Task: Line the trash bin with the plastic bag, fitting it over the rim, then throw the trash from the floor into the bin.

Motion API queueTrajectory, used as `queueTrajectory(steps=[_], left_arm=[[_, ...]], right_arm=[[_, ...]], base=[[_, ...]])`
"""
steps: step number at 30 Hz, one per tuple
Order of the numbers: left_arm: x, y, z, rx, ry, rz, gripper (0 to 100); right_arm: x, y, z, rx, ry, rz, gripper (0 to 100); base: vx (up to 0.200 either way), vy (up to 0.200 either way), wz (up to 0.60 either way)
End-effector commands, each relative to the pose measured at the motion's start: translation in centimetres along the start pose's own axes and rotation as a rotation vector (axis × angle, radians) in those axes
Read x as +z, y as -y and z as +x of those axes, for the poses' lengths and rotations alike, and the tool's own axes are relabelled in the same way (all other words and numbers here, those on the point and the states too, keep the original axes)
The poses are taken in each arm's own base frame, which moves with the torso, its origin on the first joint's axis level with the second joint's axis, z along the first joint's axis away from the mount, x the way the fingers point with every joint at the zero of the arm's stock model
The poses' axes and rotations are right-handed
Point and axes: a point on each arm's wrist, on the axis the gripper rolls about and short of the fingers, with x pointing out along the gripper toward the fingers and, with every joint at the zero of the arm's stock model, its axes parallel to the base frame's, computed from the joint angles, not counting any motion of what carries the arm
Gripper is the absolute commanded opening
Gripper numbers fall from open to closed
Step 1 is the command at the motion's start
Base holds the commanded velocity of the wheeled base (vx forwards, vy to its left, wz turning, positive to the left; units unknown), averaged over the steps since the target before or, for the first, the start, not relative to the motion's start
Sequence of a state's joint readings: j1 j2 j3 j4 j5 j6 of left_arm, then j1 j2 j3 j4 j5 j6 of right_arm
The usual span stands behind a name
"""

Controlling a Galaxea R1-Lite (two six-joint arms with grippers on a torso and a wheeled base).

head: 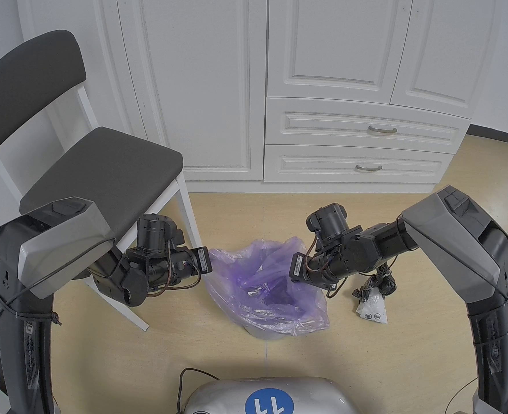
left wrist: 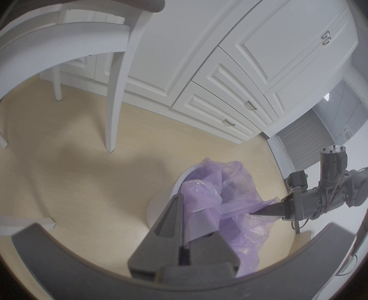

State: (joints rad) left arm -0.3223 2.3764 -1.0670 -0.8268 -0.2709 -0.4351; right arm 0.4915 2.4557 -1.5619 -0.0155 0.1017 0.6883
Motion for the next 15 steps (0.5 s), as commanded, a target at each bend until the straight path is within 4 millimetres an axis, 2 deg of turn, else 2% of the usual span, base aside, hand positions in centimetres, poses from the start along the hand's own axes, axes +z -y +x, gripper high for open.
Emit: queueTrajectory(steps=[1, 4, 7, 10, 12, 14, 15], left_arm=[[-0.3, 0.2, 1.0, 0.017, 0.006, -0.004, 0], [-0.2, 0.2, 1.0, 0.022, -0.002, -0.015, 0], [-0.3, 0.1, 0.5, 0.04, -0.032, -0.017, 0], [0.2, 0.4, -0.4, 0.05, -0.065, -0.013, 0], [0.8, 0.5, -1.9, 0.059, -0.127, 0.02, 0], [1.1, 0.4, -2.5, 0.055, -0.156, 0.03, 0], [1.3, 0.3, -3.3, 0.043, -0.191, 0.043, 0]], right_arm=[[0.1, 1.4, 2.1, -0.031, -0.009, 0.024, 0], [0.1, 1.7, 2.8, -0.056, 0.006, 0.021, 0], [-0.3, 1.6, 2.5, -0.082, 0.0, 0.005, 0], [-0.8, 1.3, 1.5, -0.105, -0.041, -0.029, 0], [-2.1, 0.8, 0.1, -0.141, -0.127, -0.105, 0], [-2.7, 0.5, -0.4, -0.149, -0.158, -0.137, 0], [-3.7, 0.2, -0.7, -0.159, -0.2, -0.177, 0]], base=[[0.0, 0.0, 0.0], [0.0, 0.0, 0.0], [0.0, 0.0, 0.0], [0.0, 0.0, 0.0], [0.0, 0.0, 0.0], [0.0, 0.0, 0.0], [0.0, 0.0, 0.0]])
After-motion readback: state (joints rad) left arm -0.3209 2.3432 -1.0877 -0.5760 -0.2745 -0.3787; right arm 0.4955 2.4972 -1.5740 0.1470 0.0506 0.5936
